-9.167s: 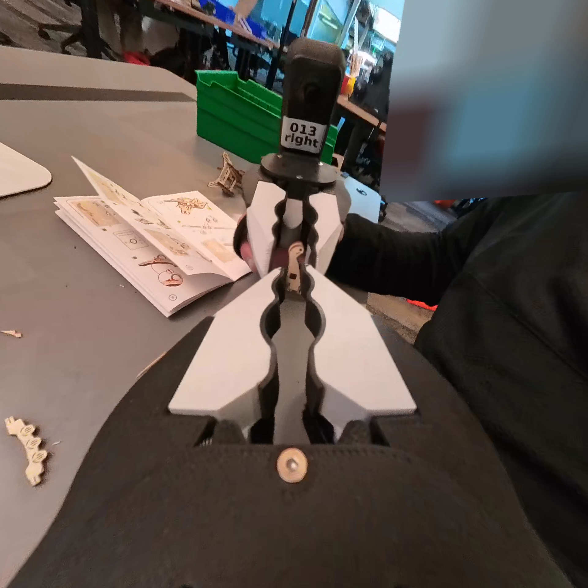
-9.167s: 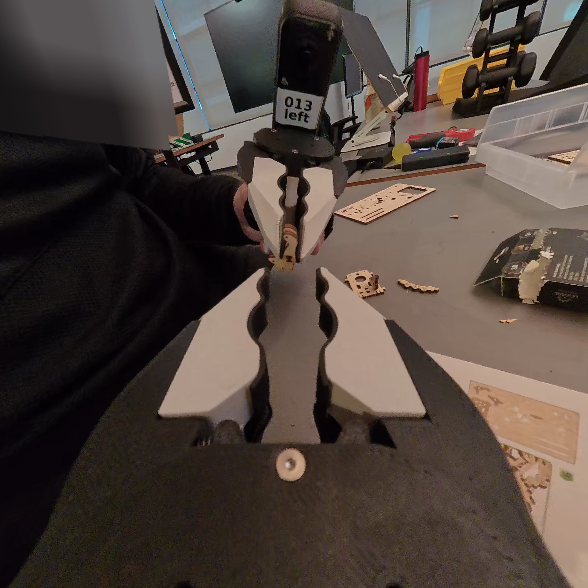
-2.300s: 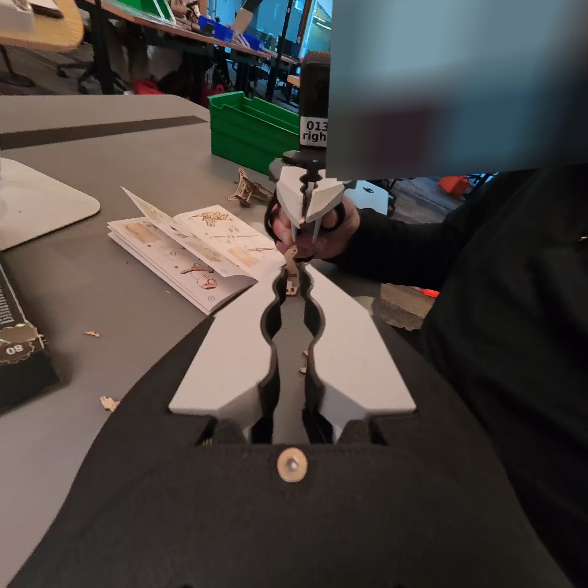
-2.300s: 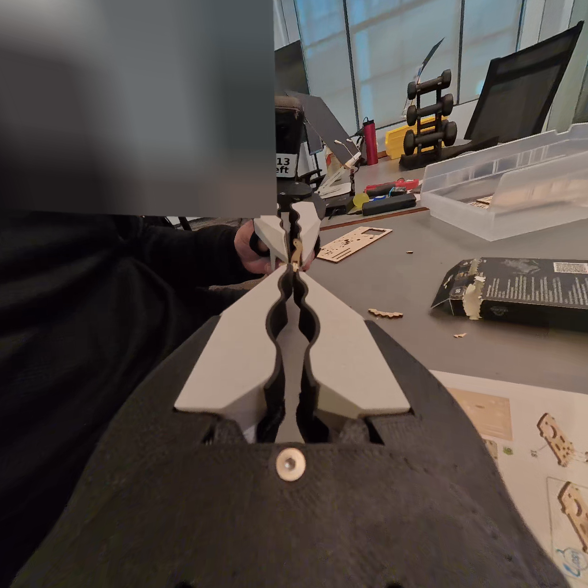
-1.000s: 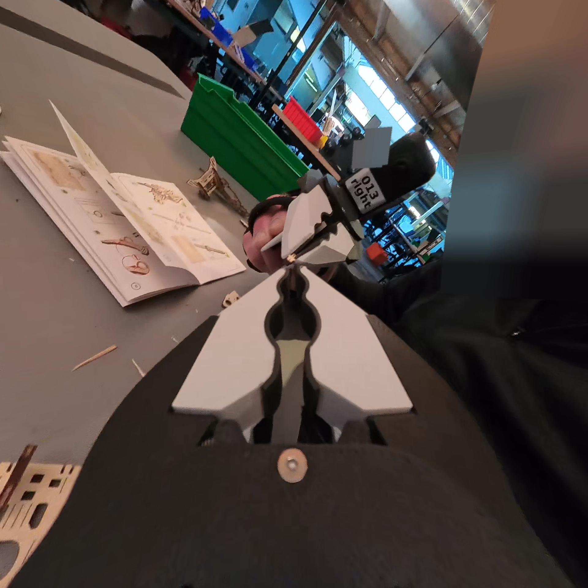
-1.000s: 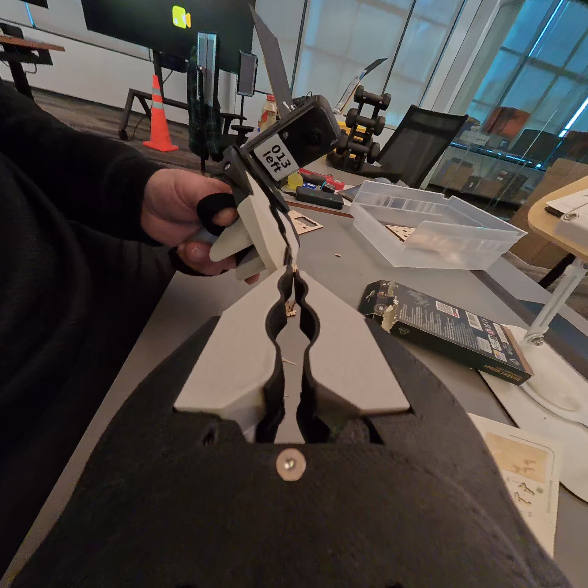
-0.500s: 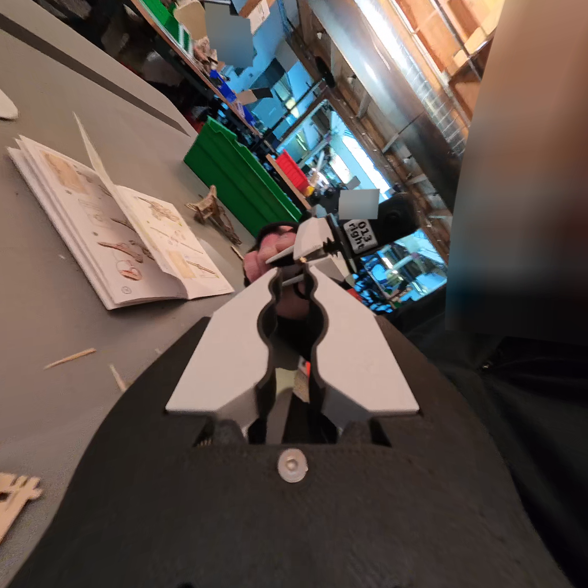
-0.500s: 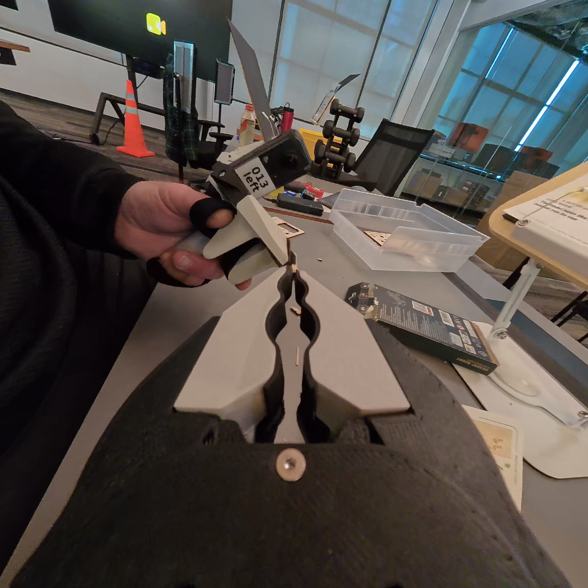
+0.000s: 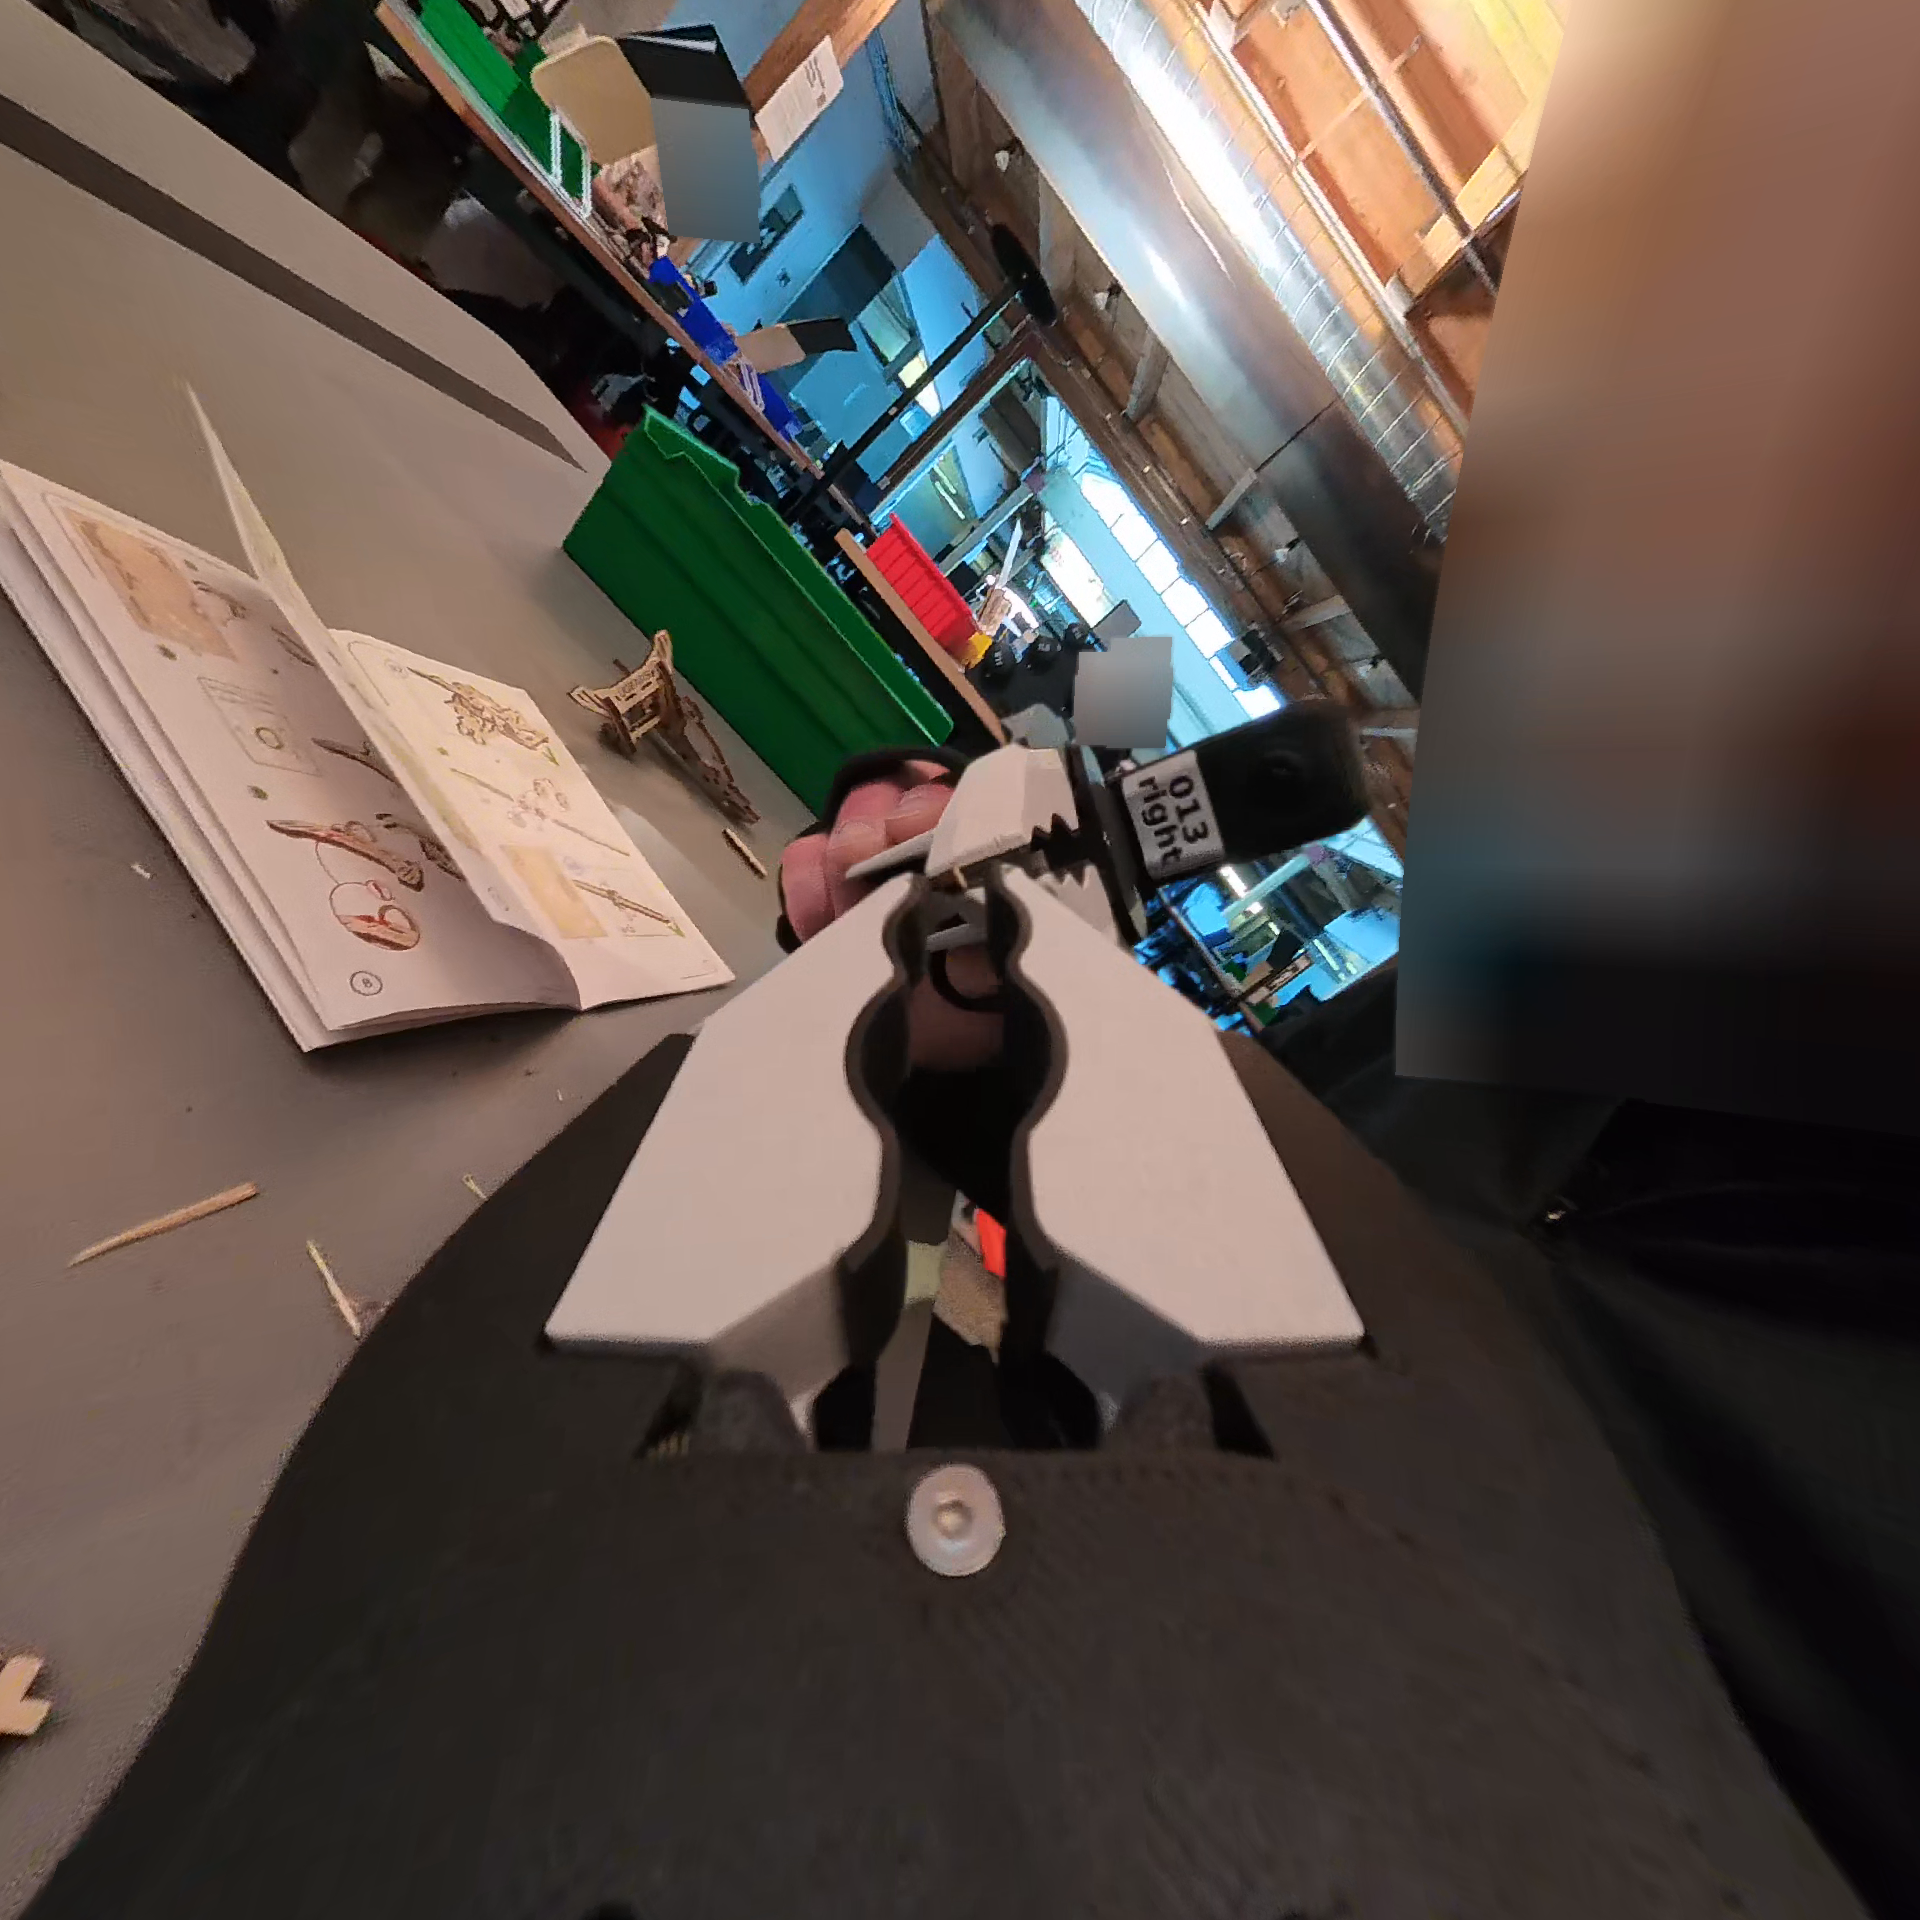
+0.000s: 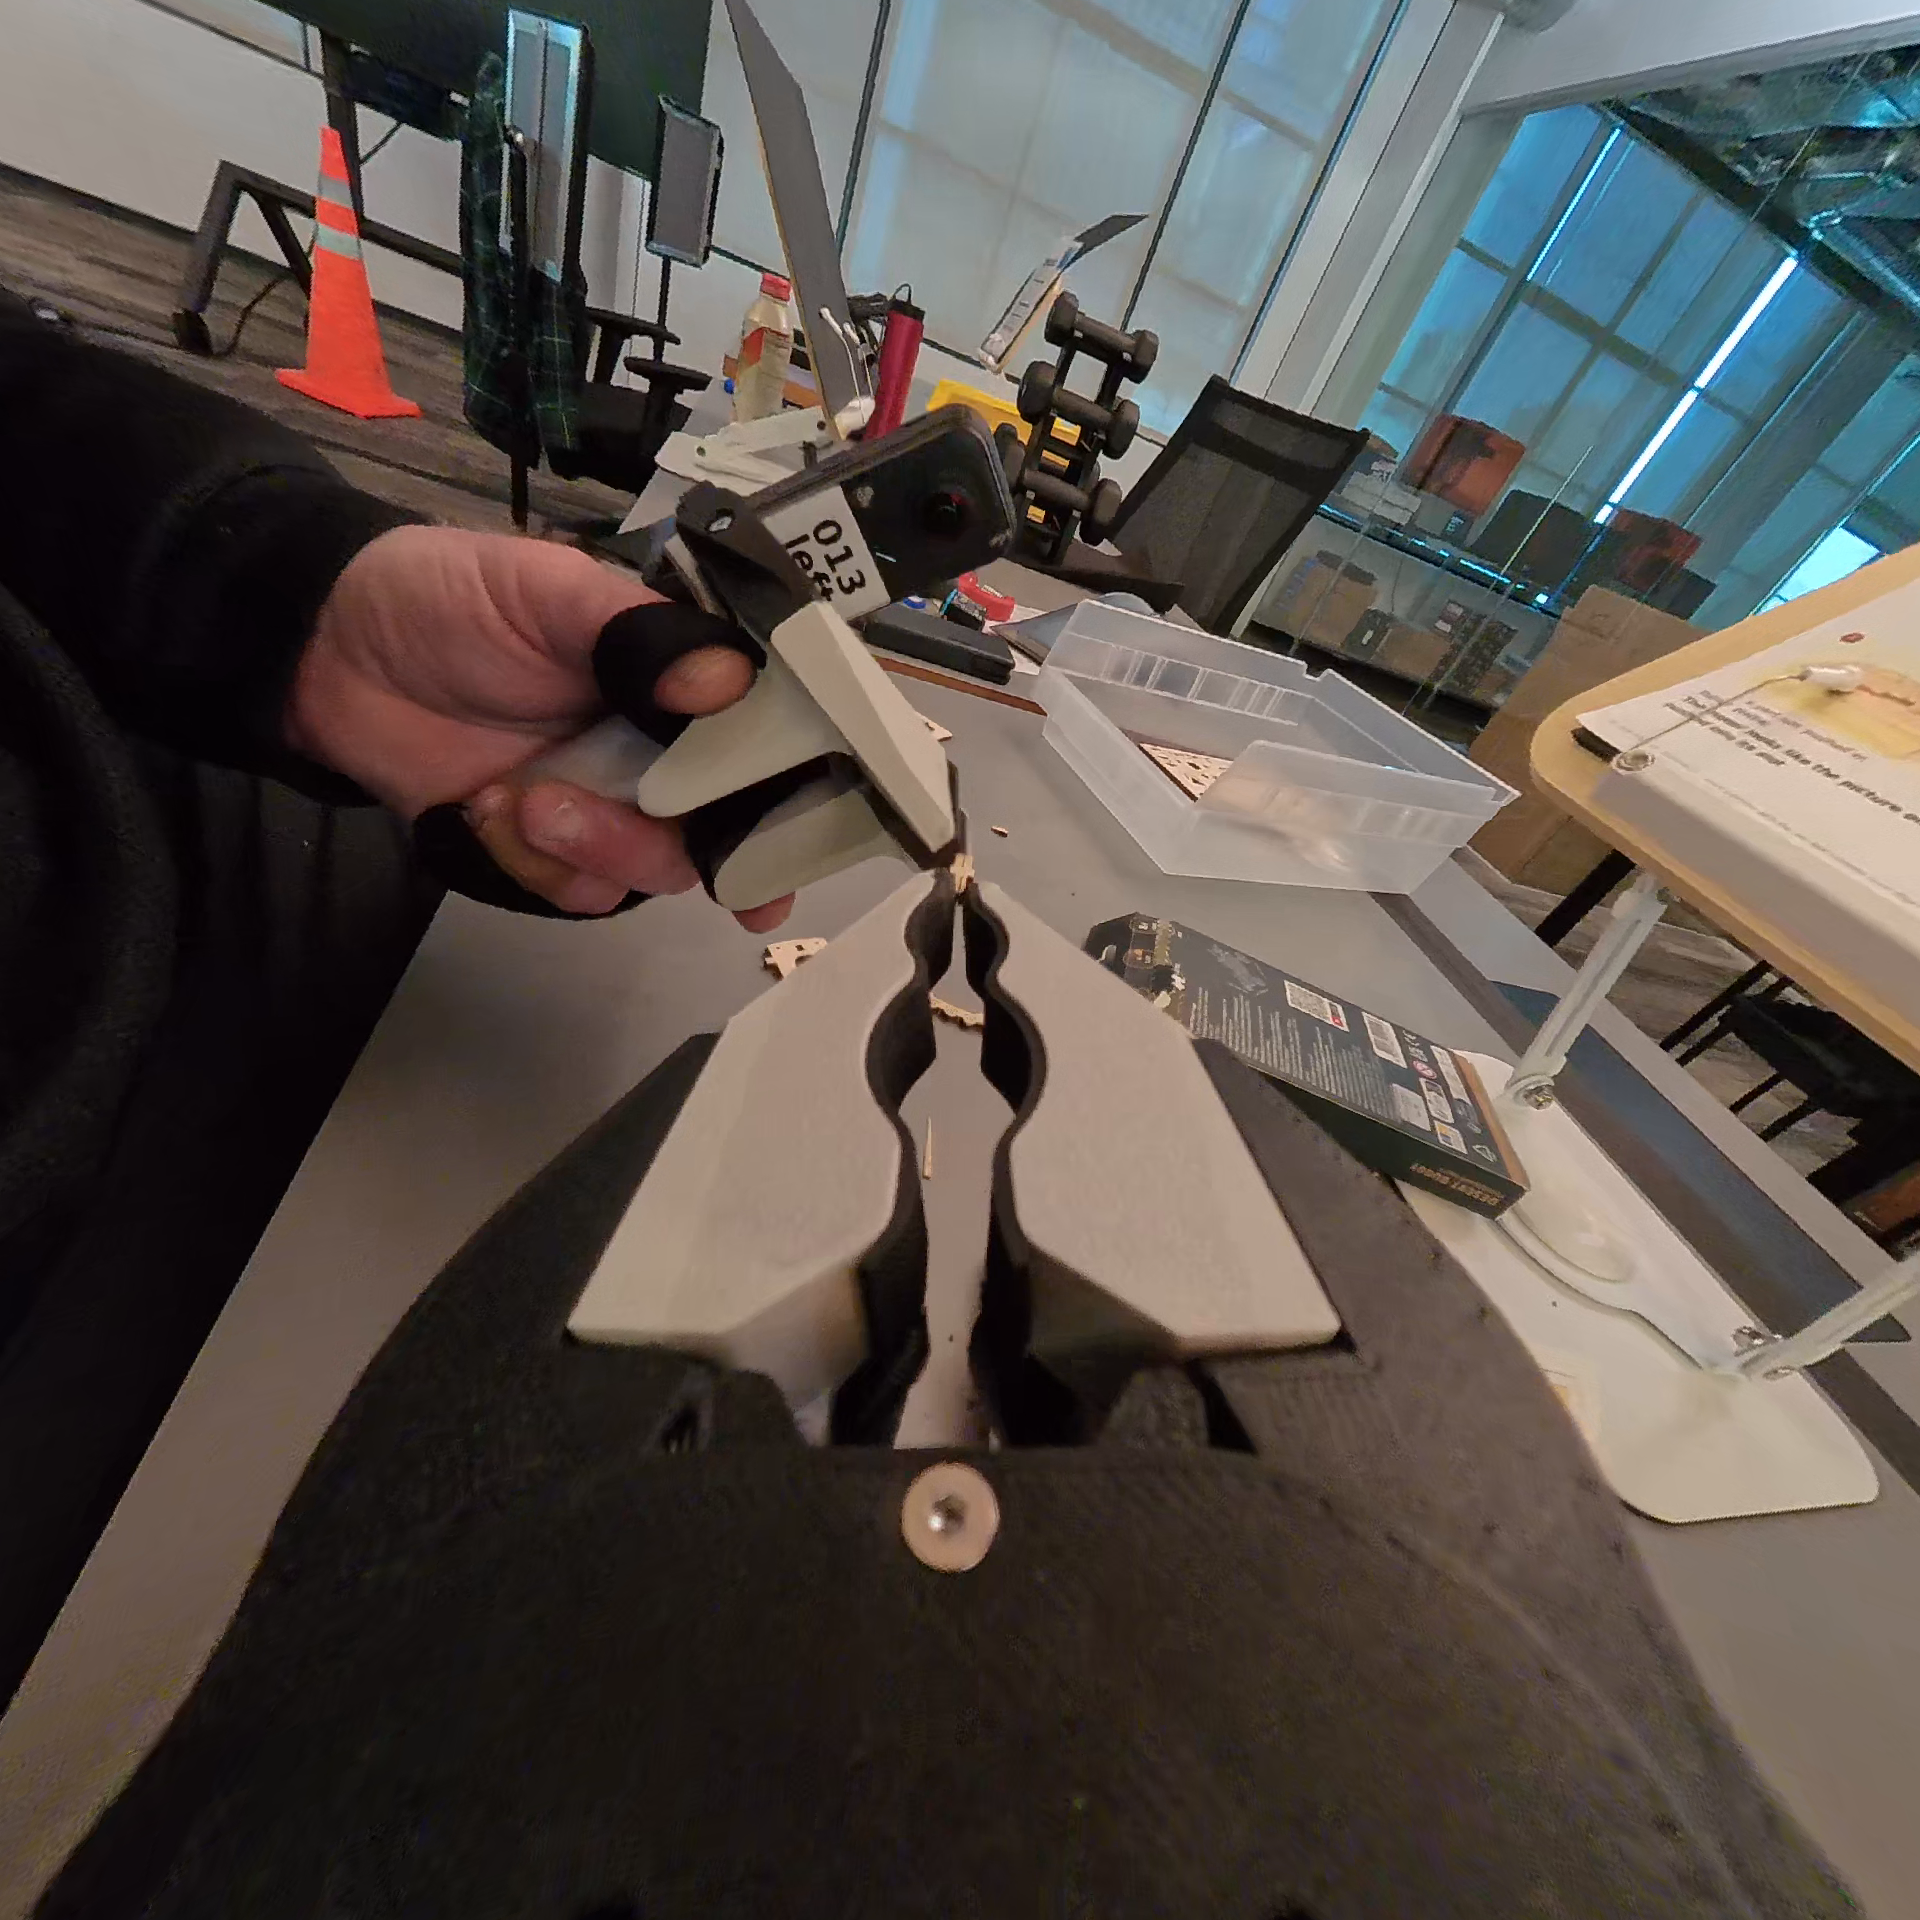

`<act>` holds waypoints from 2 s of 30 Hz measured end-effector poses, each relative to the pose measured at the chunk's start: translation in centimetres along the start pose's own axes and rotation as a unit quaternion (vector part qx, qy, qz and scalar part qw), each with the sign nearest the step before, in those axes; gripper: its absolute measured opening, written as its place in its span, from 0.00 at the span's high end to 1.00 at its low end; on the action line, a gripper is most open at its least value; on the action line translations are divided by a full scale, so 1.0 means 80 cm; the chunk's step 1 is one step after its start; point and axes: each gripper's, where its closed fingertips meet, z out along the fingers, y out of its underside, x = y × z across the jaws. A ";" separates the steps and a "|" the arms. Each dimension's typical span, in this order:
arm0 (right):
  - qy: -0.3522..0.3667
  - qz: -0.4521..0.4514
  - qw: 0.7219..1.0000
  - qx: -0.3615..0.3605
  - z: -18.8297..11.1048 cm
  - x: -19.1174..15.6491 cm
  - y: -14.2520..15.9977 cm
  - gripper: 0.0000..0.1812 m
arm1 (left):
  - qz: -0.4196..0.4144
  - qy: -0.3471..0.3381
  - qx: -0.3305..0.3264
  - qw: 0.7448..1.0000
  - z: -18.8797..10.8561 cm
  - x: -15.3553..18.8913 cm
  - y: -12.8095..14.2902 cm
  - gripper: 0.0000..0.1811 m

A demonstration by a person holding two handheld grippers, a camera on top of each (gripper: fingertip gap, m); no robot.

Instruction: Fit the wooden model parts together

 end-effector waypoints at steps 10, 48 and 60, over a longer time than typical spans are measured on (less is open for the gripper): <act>-0.004 -0.044 0.999 -0.018 0.003 -0.006 0.002 1.00 | 0.021 -0.019 -0.021 0.999 -0.001 -0.001 0.005 1.00; -0.197 0.142 0.970 0.005 0.006 -0.033 -0.020 1.00 | 0.384 -0.101 -0.133 0.908 -0.015 0.029 0.017 0.99; -0.063 -0.114 0.989 -0.066 0.012 -0.023 -0.006 1.00 | 0.211 -0.079 -0.114 0.968 -0.020 0.019 0.016 0.92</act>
